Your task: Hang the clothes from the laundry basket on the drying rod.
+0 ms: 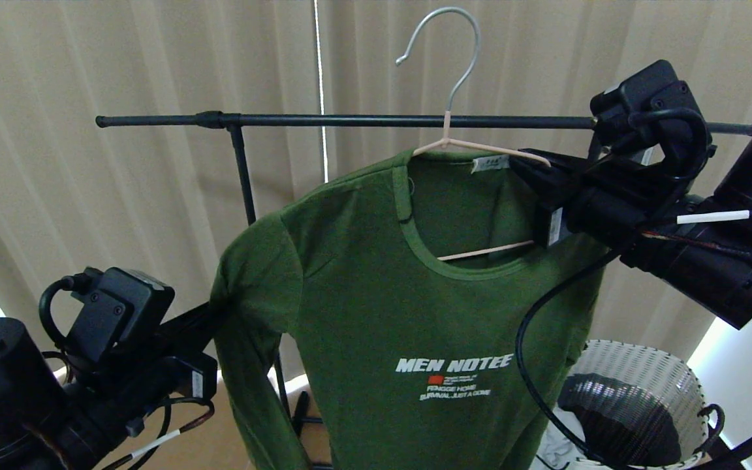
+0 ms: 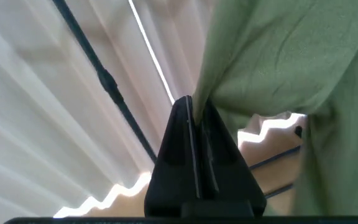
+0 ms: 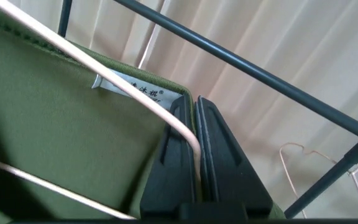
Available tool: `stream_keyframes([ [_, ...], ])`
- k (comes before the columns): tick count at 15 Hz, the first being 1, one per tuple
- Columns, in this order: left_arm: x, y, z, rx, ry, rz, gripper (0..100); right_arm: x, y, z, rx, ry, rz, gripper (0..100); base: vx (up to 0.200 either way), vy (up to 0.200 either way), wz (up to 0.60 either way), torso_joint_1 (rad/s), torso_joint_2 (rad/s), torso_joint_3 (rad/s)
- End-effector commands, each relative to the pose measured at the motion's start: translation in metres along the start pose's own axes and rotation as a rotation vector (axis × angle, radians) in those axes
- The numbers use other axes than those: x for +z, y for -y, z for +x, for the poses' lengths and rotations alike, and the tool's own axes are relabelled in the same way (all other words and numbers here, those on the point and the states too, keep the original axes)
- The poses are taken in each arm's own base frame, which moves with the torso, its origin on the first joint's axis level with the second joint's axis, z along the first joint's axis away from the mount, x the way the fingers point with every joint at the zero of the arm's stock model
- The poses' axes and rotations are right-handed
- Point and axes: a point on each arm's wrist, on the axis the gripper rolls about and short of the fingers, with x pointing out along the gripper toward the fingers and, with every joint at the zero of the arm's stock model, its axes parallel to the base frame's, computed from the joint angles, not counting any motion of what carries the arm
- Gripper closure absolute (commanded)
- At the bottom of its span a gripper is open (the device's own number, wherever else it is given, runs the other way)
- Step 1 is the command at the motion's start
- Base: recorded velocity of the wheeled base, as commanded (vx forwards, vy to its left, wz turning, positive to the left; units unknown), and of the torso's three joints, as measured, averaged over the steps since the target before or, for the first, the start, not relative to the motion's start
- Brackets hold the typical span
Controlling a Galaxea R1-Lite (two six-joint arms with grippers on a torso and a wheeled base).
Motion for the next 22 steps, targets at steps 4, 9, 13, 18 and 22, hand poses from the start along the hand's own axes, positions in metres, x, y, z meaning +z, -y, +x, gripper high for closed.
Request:
stream_keyframes([
  [4,-0.019,-0.046,-0.003,0.17,-0.075,-0.022,100,0.0,0.016,-0.004,-0.056,-0.005,-0.004,100,0.0,0.0,0.0,0.0,0.0,0.0],
  [9,-0.023,-0.051,-0.006,0.199,-0.093,-0.023,100,-0.002,0.017,-0.003,-0.06,-0.016,-0.008,100,0.0,0.0,0.0,0.0,0.0,0.0],
  [13,-0.026,-0.049,-0.008,0.187,-0.105,-0.027,0,-0.003,0.017,-0.003,-0.063,-0.022,-0.01,100,0.0,0.0,0.0,0.0,0.0,0.0],
  [18,-0.026,-0.047,-0.017,0.143,-0.071,-0.031,0,-0.009,0.025,-0.003,-0.084,-0.064,-0.02,100,0.0,0.0,0.0,0.0,0.0,0.0],
  [22,-0.018,-0.047,-0.027,0.118,0.014,-0.241,0,-0.019,0.052,-0.016,-0.153,-0.203,-0.039,100,0.0,0.0,0.0,0.0,0.0,0.0],
])
